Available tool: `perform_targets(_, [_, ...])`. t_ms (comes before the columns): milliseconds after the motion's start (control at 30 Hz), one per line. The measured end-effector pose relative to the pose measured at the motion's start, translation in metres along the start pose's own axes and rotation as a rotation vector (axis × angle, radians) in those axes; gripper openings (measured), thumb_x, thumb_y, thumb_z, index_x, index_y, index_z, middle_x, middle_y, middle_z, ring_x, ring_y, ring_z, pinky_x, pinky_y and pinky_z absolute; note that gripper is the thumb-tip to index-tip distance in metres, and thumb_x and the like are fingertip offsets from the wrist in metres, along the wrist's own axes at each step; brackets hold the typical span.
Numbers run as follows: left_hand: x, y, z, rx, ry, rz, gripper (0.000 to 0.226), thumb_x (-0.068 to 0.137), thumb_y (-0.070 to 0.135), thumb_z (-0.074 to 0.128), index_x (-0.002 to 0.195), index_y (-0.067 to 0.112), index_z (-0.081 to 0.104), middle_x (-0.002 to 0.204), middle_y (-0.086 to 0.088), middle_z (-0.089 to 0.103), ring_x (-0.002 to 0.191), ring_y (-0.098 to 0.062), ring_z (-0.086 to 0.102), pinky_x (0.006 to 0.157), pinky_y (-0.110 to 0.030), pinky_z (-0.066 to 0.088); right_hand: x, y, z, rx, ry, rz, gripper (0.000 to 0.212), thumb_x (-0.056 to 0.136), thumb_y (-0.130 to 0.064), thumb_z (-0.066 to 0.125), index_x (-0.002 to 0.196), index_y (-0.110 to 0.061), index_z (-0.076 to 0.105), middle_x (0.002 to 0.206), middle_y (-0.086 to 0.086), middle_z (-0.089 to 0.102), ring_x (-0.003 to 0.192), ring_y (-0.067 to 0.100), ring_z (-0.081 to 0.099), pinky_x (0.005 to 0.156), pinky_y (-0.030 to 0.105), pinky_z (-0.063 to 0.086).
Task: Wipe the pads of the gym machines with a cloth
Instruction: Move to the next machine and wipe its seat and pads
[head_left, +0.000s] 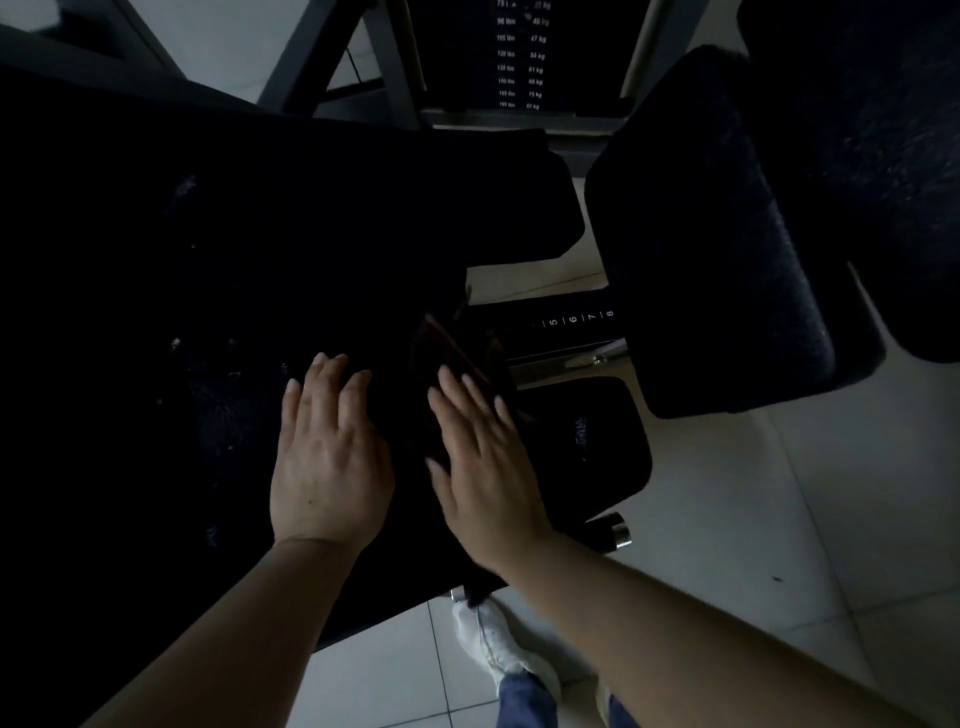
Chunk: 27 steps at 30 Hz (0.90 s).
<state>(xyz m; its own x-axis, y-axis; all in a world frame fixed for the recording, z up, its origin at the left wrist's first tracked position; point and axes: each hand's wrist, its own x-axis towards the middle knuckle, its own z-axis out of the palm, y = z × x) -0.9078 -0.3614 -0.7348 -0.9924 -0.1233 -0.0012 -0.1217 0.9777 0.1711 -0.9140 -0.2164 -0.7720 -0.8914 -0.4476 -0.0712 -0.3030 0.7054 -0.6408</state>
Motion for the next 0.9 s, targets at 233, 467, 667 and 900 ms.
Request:
perform_targets(233, [0.000,0.002,-0.002,0.027,-0.001,-0.006,0.045,0.091,0.021,0.034,0.128,0.000,0.049,0.139,-0.022,0.043,0.138,-0.034,0.029,0.118,-0.044,0.014,-0.066,0.033,-0.005,-0.031,-0.157,-0.251,0.053,0.101,-0.041,0.022,0.145,-0.014,0.031,0.157,0.002,0.024,0.145,0.019,0.020,0.116,0.040,0.019])
perform_targets(467, [0.001,0.003,-0.001,0.032,0.009,-0.004,0.051,0.092,0.028,0.031,0.131,-0.001,0.047,0.142,-0.021,0.041,0.140,-0.032,0.027,0.119,-0.040,0.010,0.058,-0.012,-0.002,-0.046,-0.003,-0.060,0.061,0.092,-0.012,0.046,0.150,-0.014,0.025,0.159,0.000,0.016,0.147,0.019,0.008,0.120,0.037,0.001])
perform_targets(667, [0.000,0.002,-0.002,-0.003,0.011,-0.001,0.049,0.092,0.024,0.030,0.130,-0.002,0.047,0.141,-0.021,0.041,0.140,-0.033,0.027,0.119,-0.043,0.011,-0.031,-0.009,0.006,-0.013,-0.041,-0.103,0.053,0.096,-0.028,0.035,0.145,-0.009,0.033,0.157,0.006,0.023,0.146,0.020,0.014,0.119,0.040,0.011])
perform_targets(900, [0.000,0.003,-0.001,-0.015,0.016,-0.007,0.054,0.090,0.029,0.025,0.129,0.000,0.049,0.141,-0.020,0.041,0.140,-0.033,0.027,0.119,-0.045,0.013,-0.032,0.049,-0.008,-0.071,0.051,0.042,0.056,0.100,-0.043,0.019,0.146,-0.013,0.032,0.156,-0.001,0.025,0.146,0.016,0.016,0.119,0.035,0.010])
